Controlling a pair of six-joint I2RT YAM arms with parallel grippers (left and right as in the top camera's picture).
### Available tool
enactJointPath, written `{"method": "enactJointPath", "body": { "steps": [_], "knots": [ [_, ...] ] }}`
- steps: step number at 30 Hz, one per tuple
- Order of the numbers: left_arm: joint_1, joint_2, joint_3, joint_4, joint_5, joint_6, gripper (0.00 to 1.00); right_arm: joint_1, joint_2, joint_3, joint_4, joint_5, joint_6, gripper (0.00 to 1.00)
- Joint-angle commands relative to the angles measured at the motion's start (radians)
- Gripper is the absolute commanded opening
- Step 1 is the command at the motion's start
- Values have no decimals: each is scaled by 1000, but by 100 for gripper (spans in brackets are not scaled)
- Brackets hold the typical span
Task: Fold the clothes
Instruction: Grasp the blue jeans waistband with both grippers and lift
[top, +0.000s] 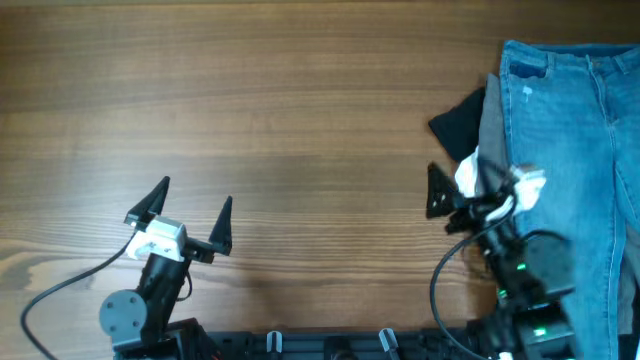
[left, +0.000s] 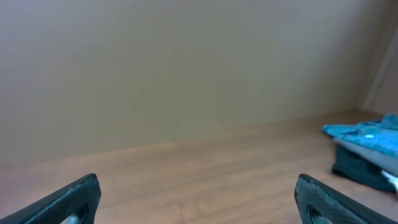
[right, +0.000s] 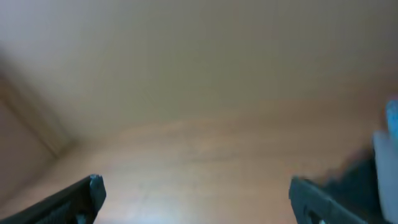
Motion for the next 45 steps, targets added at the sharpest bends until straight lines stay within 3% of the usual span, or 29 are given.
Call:
{"method": "enactJointPath", "body": {
  "steps": [1, 4, 6, 8, 11, 13, 15, 17, 20, 22, 25, 26, 27, 28, 29, 33, 34, 38, 41, 45],
  "knots": [
    [-5, 152, 238, -108, 7, -121, 100, 1, 201, 333, -197, -121, -146, 100],
    [-5, 377, 483, -296, 8, -152, 100, 1, 441, 618, -499, -171, -142, 100],
    [-5, 624, 751, -523, 8, -151, 100, 0, 660, 817, -750, -167, -145, 100],
    [-5, 808, 945, -710, 8, -150, 100, -1, 805, 922, -865, -100, -145, 100],
    [-5, 1061, 1159, -903, 7, -114, 100, -74, 977, 961, -818, 26, -140, 100],
    [-5, 1139, 1184, -921, 8, -75, 100, -172, 1062, 961, -758, 48, -84, 99],
    [-5, 1185, 1184, -924, 13, -76, 100, -325, 1158, 961, -681, 82, 8, 93],
    [-5, 1194, 1184, -935, 32, -76, 100, -433, 1260, 960, -594, 96, -13, 88],
    [-5, 1194, 1184, -935, 34, -76, 100, -479, 1385, 960, -507, 96, -111, 83],
    [-5, 1194, 1184, -936, 34, -76, 100, -488, 1503, 960, -467, 93, -169, 70],
    [-5, 1194, 1184, -936, 34, -76, 100, -474, 1598, 959, -473, 92, -172, 67],
    [-5, 1194, 1184, -936, 34, -76, 100, -473, 1616, 958, -473, 92, -172, 58],
    [-5, 1194, 1184, -935, 34, -76, 100, -473, 1623, 958, -473, 92, -171, 43],
    [-5, 1194, 1184, -936, 34, -76, 100, -473, 1615, 959, -476, 95, -172, 20],
    [-5, 1194, 1184, -935, 34, -76, 100, -473, 1577, 961, -479, 108, -172, 9],
    [-5, 1193, 1184, -935, 34, -76, 100, -473, 1363, 1015, -460, 118, -223, 9],
    [-3, 1188, 1187, -935, 34, -76, 100, -472, 1282, 1052, -461, 102, -224, 4],
    [35, 1153, 1301, -917, 35, -125, 100, -417, 1052, 1099, -454, -175, -222, 4],
    [67, 1113, 1437, -917, 34, -124, 100, -206, 941, 1099, -485, -315, -214, 4],
    [103, 1043, 1535, -915, 1, -124, 100, 310, 995, 1094, -567, -314, -198, 5]
  ]
}}
